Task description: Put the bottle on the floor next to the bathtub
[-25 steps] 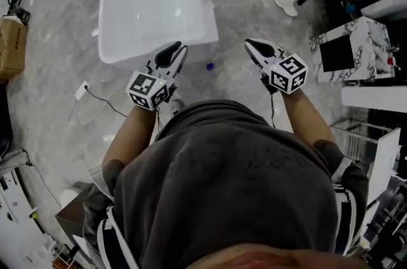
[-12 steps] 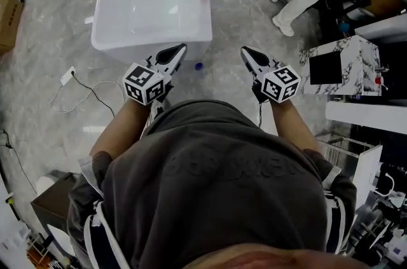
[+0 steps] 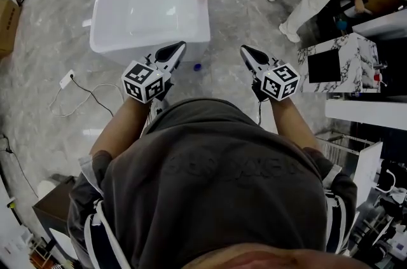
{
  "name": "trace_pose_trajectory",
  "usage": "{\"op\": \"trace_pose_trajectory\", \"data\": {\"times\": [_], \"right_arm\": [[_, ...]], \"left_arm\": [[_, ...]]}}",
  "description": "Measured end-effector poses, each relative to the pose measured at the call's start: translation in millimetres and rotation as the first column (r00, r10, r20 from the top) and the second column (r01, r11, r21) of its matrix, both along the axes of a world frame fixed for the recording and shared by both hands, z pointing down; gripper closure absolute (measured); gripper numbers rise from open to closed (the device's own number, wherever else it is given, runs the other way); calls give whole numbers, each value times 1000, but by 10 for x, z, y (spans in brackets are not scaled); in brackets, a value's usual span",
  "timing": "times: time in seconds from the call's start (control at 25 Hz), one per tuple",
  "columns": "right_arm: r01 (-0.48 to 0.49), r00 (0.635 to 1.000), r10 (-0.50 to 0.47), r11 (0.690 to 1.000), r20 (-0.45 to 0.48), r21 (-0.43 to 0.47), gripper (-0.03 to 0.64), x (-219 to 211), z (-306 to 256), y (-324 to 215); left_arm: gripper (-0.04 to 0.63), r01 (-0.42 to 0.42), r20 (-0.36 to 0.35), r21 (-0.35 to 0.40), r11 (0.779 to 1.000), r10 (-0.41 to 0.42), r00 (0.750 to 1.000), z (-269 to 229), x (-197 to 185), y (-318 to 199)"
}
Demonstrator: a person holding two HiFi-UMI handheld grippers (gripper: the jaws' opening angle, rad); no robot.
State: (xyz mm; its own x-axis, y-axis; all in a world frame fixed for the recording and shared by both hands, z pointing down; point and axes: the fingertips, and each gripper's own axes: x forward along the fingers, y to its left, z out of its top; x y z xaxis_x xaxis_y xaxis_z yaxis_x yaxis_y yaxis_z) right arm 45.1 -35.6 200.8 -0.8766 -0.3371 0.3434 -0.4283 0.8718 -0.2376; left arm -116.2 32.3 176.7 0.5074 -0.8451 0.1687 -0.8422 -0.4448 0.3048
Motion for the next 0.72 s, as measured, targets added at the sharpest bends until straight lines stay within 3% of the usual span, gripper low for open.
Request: {"op": "trace_pose_trajectory", "data": {"times": [0.72], "right_arm": [[-5, 1000, 5, 1000, -3, 10, 626, 4, -25, -26]], "left_arm": [[591, -7, 0, 7, 1000, 7, 1000, -36, 27, 7]]}}
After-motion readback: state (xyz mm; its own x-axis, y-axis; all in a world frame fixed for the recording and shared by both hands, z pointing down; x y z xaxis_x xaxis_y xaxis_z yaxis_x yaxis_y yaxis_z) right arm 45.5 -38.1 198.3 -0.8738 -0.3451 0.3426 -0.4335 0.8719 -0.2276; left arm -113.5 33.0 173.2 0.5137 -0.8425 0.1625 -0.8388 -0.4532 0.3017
